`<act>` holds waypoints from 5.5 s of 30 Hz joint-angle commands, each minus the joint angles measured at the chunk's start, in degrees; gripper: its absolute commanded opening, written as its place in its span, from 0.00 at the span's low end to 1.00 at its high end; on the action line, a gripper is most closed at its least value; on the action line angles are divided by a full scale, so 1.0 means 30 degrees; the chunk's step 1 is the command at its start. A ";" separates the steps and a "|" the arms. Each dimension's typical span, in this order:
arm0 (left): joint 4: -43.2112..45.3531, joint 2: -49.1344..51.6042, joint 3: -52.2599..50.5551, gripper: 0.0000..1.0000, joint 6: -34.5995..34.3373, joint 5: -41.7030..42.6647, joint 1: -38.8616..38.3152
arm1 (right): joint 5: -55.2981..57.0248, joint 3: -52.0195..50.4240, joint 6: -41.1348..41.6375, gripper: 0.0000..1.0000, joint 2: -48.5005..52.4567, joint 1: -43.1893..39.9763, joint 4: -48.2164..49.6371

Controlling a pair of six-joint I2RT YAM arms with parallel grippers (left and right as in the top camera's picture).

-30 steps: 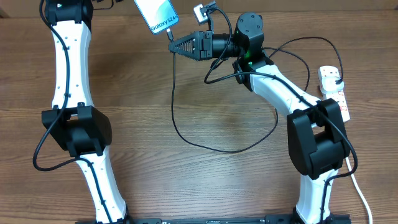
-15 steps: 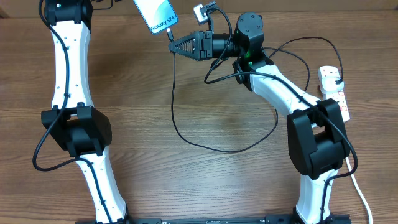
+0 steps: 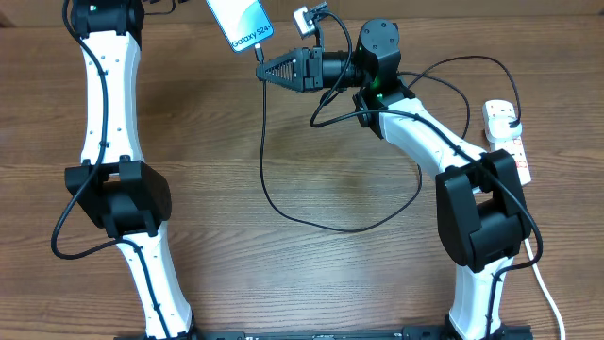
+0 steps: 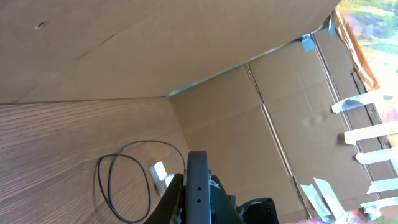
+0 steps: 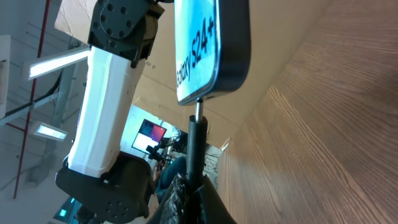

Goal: Plug charger to phone and switch on socket

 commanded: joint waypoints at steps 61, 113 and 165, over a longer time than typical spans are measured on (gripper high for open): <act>0.0109 0.0131 0.0146 0.04 0.1610 0.5260 -0.1035 | -0.0809 0.0284 -0.0131 0.04 -0.0765 -0.0044 0.0124; 0.0080 0.0131 0.0146 0.04 0.2535 0.5880 -0.1311 | -0.7096 0.0270 -0.6615 0.04 -0.0765 -0.0029 -0.1574; -0.0044 0.0131 0.0146 0.04 0.2463 0.4036 -0.2004 | -0.7016 0.0270 -0.6674 0.04 -0.0765 -0.0488 -0.1887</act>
